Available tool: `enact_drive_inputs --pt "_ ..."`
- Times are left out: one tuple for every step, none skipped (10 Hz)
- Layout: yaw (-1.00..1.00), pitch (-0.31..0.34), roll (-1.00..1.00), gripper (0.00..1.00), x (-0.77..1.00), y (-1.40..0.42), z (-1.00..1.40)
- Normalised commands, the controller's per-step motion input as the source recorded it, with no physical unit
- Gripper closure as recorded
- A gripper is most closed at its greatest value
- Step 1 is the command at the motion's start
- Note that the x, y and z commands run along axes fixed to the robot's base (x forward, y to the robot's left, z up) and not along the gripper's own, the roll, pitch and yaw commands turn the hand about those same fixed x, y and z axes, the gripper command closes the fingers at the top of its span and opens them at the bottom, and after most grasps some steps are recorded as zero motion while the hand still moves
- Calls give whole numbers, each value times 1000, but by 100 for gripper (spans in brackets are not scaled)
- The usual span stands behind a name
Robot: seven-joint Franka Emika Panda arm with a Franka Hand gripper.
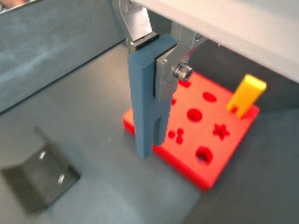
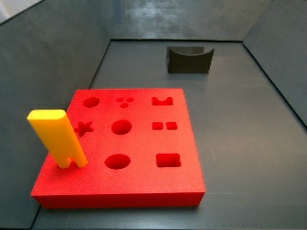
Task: Pick up the double-square object. Move up. Move to above the board. Insert the double-square object.
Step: Move to above the board, then insert the double-square object.
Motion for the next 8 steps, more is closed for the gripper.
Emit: enact_drive_inputs --pt "8 145 -4 100 628 -1000 111" --pt "10 138 1 100 643 -1000 115" --pt "10 139 7 100 653 -991 115" --pt "11 144 21 100 486 -690 88" --pt "11 132 35 100 323 -413 59" --pt "9 77 40 100 164 -208 43" --pt "-1000 0 0 100 0 0 -391" --pt "-1000 0 0 100 0 -9 -409"
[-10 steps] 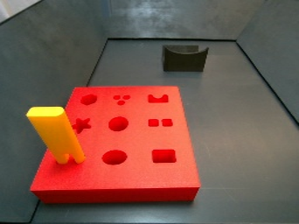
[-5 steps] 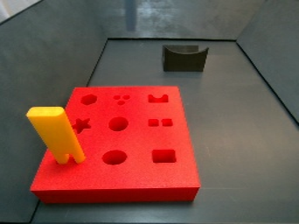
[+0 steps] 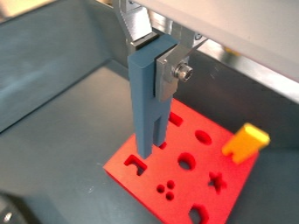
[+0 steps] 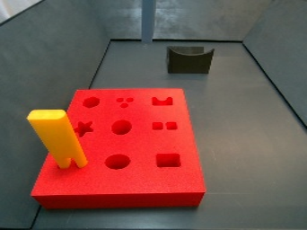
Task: Pick up the double-square object. Move up. Move to above the board. Insert the double-square object.
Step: Insert the double-square object.
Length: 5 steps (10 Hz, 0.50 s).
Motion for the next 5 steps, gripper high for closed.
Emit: enact_drive_inputs --pt "-937 0 -30 100 106 -40 -277" --pt "-606 -30 -87 100 443 -137 -189" --pt "-489 -17 -79 100 489 -323 -177" --pt "-443 -3 -37 100 497 -414 -243" --pt "-489 -20 -27 100 431 -411 -269"
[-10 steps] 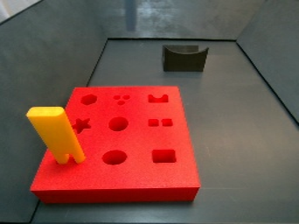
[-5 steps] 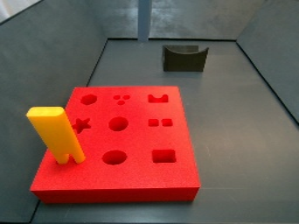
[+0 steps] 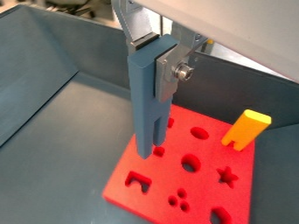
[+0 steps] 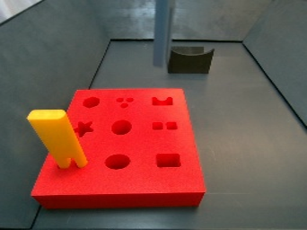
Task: Pick up the double-square object. Move up. Move to above the board. Insert the double-square object.
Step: Insert the double-square object.
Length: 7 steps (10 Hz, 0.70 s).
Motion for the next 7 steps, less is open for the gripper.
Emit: enact_drive_inputs --pt "-760 -64 0 100 106 -326 -320" --pt "-966 -44 0 100 0 -183 -389" --pt "-1000 -4 0 100 0 -51 -449" --pt "-1000 0 0 100 0 -34 -457" --pt "-1000 0 0 100 0 -37 -451" --pt "-1000 -20 0 100 0 -37 -394" --pt "-1000 -37 -19 100 0 -23 -349"
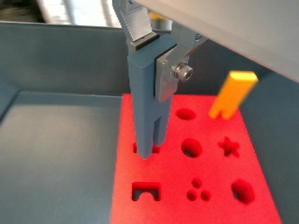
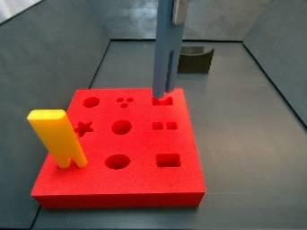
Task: Pick up the double-square object. Move up. Move to above the board. Insert the double-square object.
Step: Insert the double-square object.
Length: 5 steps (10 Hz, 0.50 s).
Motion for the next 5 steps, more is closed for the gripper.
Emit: enact_drive_inputs --pt "-1000 -49 -26 100 0 -17 -343" --pt "-1000 -47 -26 100 0 -17 -340" --pt "-1000 -51 -41 100 0 -20 -300" --pt "-1000 -69 -87 100 0 -40 -174" --pt "-949 -60 -94 100 37 -74 -149"
